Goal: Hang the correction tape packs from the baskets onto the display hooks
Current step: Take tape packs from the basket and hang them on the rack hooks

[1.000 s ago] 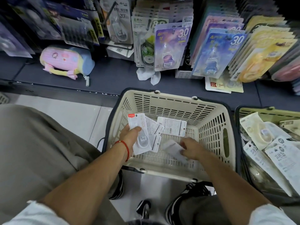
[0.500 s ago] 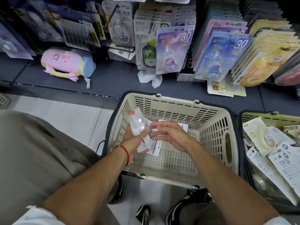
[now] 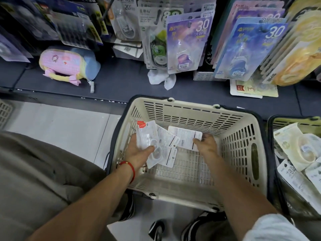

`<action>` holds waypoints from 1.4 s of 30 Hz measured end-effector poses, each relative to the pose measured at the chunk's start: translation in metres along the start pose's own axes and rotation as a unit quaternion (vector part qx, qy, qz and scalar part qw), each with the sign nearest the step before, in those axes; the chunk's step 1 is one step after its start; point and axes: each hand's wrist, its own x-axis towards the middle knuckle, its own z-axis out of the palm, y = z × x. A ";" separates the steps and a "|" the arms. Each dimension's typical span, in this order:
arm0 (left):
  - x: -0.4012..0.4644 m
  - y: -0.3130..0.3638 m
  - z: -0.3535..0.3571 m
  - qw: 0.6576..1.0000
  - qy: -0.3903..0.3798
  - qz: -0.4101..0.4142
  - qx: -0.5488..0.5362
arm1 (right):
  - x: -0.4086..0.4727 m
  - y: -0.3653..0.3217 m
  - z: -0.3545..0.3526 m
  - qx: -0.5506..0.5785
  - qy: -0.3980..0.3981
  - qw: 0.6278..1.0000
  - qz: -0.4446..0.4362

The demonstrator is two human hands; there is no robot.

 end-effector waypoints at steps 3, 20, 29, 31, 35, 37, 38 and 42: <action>-0.001 0.005 -0.001 0.999 -0.008 0.030 0.008 | -0.009 -0.008 0.000 -0.003 -0.014 0.999 -0.031; -0.026 0.045 0.002 0.947 -0.177 0.248 0.104 | -0.130 -0.117 -0.042 0.261 -0.210 0.939 -0.073; -0.014 0.039 -0.012 0.966 -0.070 0.233 0.090 | -0.107 -0.120 -0.021 0.311 -0.280 0.908 0.029; -0.008 0.036 -0.016 0.976 -0.030 0.209 0.048 | -0.088 -0.106 -0.008 0.231 -0.235 0.944 0.021; -0.001 0.031 -0.022 0.985 -0.024 0.172 0.022 | -0.058 -0.052 0.025 -0.224 -0.140 0.963 -0.046; -0.001 0.029 -0.023 0.981 -0.028 0.187 0.046 | -0.057 -0.027 0.043 -0.285 -0.191 0.939 -0.038; -0.001 0.028 -0.023 0.979 -0.029 0.193 0.060 | -0.058 -0.020 0.050 -0.284 -0.205 0.936 -0.030; 0.001 0.025 -0.026 0.973 -0.033 0.208 0.096 | -0.054 -0.011 0.056 -0.182 -0.207 0.961 0.026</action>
